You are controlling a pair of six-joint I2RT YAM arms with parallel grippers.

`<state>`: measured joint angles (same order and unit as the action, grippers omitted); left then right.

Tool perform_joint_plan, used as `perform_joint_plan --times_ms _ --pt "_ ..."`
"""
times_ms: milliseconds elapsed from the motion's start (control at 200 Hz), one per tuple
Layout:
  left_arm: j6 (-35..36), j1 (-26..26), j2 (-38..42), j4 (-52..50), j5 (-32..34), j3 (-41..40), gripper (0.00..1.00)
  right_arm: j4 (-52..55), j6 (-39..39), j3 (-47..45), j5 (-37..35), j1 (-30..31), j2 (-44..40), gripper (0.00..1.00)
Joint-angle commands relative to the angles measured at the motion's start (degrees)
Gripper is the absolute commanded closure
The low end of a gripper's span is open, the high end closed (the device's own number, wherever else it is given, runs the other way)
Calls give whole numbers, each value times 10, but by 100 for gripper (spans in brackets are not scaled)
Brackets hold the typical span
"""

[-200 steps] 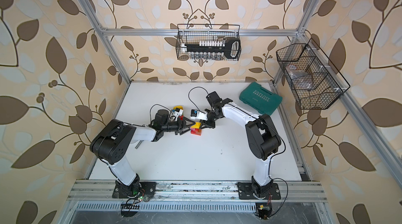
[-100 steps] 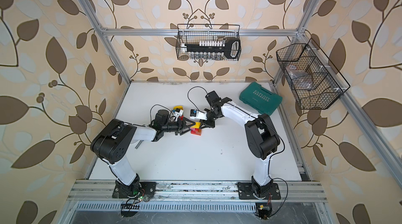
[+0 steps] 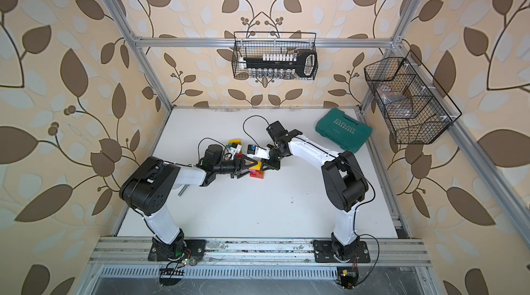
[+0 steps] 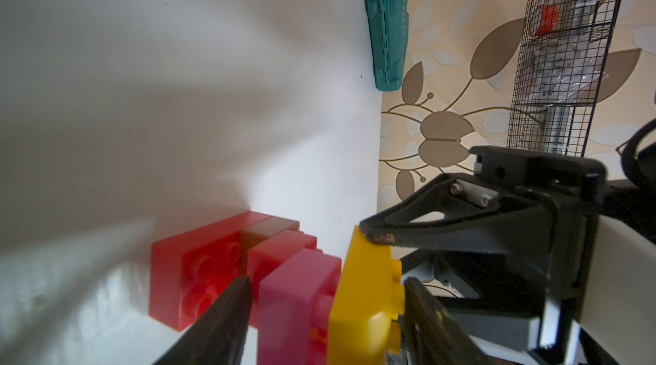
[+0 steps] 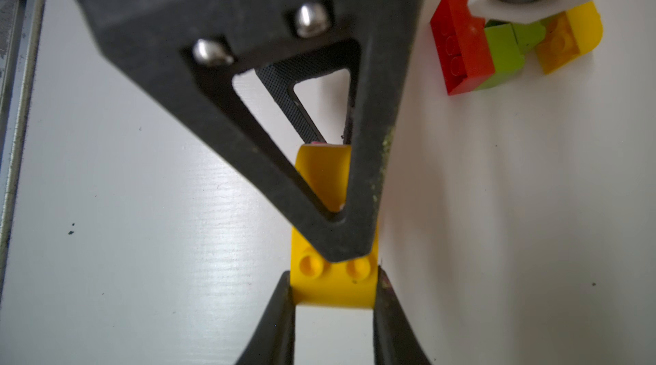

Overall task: Assemble the letter s with lego
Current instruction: Assemble the lego brick with the lego brick.

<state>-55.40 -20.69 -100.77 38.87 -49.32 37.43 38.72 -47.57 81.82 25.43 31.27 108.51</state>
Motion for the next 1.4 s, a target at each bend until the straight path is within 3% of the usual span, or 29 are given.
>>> perform_joint_plan --times_ms 0,985,1400 --pt "13 -5 5 6 -6 13 31 1 13 -9 -17 3 -11 94" --pt "13 -5 0 7 -9 12 39 41 36 28 -53 16 -2 94" --pt "13 -5 -6 6 -11 12 43 47 44 35 -55 19 1 88"
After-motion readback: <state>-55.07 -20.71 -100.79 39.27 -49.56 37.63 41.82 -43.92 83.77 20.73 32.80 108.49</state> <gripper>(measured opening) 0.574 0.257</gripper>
